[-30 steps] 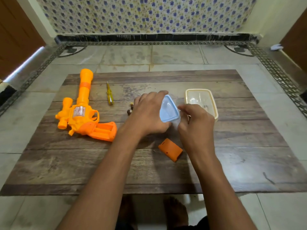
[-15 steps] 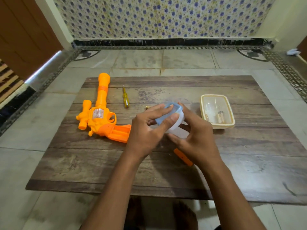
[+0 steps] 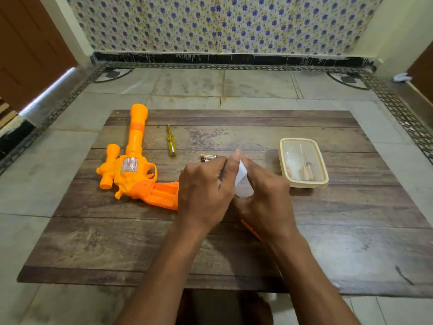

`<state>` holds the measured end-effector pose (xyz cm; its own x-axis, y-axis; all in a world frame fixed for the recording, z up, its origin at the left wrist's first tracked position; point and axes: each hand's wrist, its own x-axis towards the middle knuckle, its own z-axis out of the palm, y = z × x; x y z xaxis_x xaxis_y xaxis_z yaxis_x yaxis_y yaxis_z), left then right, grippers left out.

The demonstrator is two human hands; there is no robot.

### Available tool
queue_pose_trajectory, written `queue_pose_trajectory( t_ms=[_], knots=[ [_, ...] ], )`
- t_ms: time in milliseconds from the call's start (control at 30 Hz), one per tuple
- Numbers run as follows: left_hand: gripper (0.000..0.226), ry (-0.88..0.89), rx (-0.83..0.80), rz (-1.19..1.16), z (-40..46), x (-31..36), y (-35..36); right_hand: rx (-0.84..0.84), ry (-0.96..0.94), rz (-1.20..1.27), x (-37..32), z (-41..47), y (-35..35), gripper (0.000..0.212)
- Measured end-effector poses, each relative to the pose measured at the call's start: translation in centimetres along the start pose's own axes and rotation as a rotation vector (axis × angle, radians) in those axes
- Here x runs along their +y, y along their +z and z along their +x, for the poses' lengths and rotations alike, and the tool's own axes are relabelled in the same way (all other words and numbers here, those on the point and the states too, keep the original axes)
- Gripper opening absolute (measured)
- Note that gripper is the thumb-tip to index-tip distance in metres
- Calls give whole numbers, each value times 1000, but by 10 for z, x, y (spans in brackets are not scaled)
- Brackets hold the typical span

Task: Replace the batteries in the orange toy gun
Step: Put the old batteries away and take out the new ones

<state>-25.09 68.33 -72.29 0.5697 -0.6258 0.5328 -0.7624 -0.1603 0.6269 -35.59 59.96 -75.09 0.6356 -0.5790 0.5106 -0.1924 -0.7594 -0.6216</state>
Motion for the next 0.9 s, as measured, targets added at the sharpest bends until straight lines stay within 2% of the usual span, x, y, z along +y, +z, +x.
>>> queue_pose_trajectory(
  t_ms=[200, 333, 433, 533, 633, 733, 900],
  knots=[
    [60, -80, 36, -89, 2, -5, -3, -33, -35, -101, 0, -1, 5, 58],
    [59, -155, 59, -166, 2, -7, -1, -40, -73, -95, -1, 0, 2, 53],
    [48, -184, -3, -324, 0, -7, 2, 4, 48, -11, 8, 1, -3, 42],
    [31, -122, -149, -401, -3, -6, 0, 86, 144, 107, 13, 1, -6, 39],
    [28, -56, -151, -342, -5, -7, -5, 106, 157, 159, 10, 0, -4, 36],
    [28, -23, -177, -264, -3, -10, -8, 64, 182, 189, 12, 2, -6, 34],
    [27, 14, -241, -357, -2, -9, -12, 7, 150, 196, 14, 0, -20, 34]
  ],
)
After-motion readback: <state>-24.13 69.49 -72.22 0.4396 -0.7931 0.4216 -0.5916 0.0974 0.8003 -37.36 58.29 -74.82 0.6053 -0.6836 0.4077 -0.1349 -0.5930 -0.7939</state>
